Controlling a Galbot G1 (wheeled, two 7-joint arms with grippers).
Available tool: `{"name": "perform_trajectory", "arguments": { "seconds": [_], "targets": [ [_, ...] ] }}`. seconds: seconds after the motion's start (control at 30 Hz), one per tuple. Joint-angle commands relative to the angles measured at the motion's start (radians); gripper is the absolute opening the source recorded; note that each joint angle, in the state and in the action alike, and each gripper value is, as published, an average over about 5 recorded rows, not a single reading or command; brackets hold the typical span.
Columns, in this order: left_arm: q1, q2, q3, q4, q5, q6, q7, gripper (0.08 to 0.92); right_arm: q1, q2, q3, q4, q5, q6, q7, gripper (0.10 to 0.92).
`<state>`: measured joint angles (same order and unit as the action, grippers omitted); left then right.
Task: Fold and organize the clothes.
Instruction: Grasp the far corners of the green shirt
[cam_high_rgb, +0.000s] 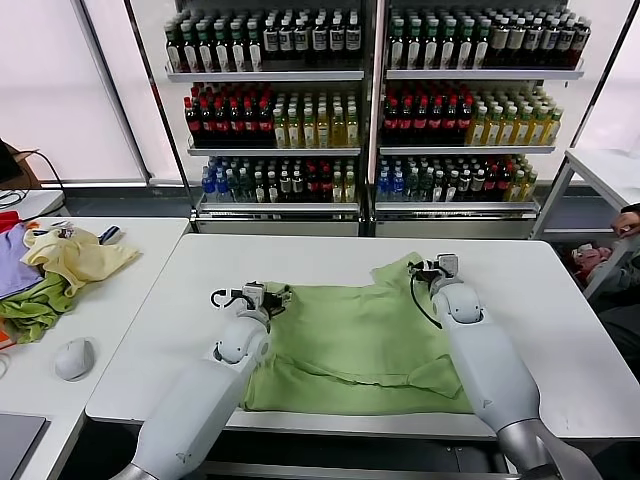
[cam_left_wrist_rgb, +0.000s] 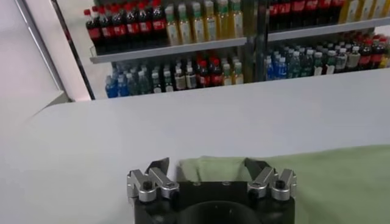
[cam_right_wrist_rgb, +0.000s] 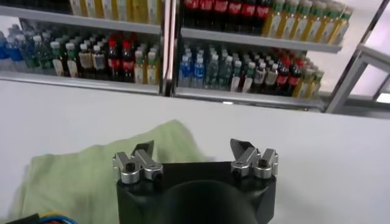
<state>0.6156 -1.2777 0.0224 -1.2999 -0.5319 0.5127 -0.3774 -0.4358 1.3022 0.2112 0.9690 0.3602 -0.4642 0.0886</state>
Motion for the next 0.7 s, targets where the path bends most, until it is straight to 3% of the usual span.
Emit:
{"name": "perform_trajectory", "arguments": {
  "seconds": [0.03, 0.37, 0.57, 0.7],
  "targets": [
    [-0.008, -0.015, 0.023, 0.045, -0.034, 0.033, 0.003, 0.758, 0.047, 0.02, -0.016, -0.098, 0.028, -0.008, -0.018, 0.63],
    [0.039, 0.005, 0.012, -0.008, -0.073, 0.042, 0.008, 0.473, 0.011, 0.004, -0.01, -0.042, 0.091, -0.037, -0.033, 0.336],
    [0.059, 0.026, -0.001, -0.068, -0.112, 0.025, 0.015, 0.299, -0.049, -0.022, -0.012, 0.067, 0.093, -0.015, -0.035, 0.167],
    [0.082, 0.054, -0.012, -0.14, -0.132, -0.005, 0.016, 0.188, -0.101, -0.046, -0.004, 0.194, 0.113, 0.007, -0.029, 0.114]
  ]
}}
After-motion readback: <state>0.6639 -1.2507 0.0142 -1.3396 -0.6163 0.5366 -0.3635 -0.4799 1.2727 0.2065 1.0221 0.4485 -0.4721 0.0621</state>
